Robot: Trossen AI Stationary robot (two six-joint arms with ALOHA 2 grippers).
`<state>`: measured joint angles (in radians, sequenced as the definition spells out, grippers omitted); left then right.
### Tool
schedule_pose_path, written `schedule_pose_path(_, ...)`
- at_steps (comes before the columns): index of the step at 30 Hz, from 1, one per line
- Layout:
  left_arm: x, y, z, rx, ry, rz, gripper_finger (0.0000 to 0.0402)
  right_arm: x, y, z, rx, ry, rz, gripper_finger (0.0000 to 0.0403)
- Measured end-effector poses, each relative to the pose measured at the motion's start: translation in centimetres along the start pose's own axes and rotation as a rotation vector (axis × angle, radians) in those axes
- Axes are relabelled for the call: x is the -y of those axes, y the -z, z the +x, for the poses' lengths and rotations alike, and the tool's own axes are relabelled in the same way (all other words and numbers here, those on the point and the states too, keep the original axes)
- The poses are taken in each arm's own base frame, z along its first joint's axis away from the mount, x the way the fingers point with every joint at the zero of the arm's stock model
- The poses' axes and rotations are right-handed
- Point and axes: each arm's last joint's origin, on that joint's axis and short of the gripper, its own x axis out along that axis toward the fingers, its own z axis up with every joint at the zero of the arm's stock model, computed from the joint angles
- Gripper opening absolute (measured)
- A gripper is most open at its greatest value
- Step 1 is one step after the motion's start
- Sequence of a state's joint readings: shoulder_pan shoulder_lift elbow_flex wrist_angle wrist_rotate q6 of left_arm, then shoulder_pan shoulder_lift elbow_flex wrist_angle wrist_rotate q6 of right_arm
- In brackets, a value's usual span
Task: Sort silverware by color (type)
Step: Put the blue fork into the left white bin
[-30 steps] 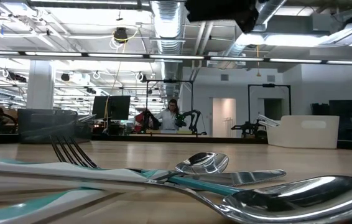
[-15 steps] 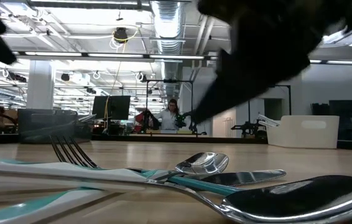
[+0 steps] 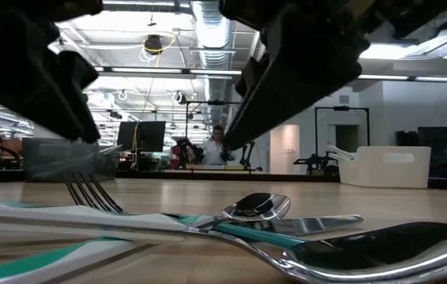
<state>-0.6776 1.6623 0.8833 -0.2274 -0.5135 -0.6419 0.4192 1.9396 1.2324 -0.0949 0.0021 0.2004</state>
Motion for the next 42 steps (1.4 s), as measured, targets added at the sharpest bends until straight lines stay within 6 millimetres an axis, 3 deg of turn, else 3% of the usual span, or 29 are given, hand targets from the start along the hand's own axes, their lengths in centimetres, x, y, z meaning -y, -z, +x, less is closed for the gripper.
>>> schedule_pose_path(4, -0.2, -0.3, 1.0, -0.007, 0.025, -0.031, 0.0132, 0.1, 0.0, -0.1, -0.006, 0.004, 0.003, 0.0123)
schedule_pose_path(16, -1.7, -0.8, 2.2, -0.136, 0.069, -0.411, 0.0135, 0.3, 0.4, -0.1, -0.036, 0.045, 0.078, 0.0123)
schedule_pose_path(28, -1.5, -0.7, 3.0, -0.174, 0.121, -0.462, 0.0131, 0.3, 0.8, -0.1, -0.078, 0.053, 0.124, 0.0123)
schedule_pose_path(32, -1.3, -0.3, 4.0, -0.218, 0.149, -0.470, 0.0098, 0.3, 0.8, -0.1, -0.081, 0.054, 0.133, 0.0123)
schedule_pose_path(38, -1.4, -0.3, 5.1, -0.225, 0.180, -0.428, 0.0014, 0.2, 0.9, -0.1, -0.089, 0.056, 0.143, 0.0123)
schedule_pose_path(42, -2.0, -0.5, 4.5, -0.220, 0.147, -0.349, 0.0002, 0.3, 1.0, -0.1, -0.099, 0.061, 0.149, 0.0123)
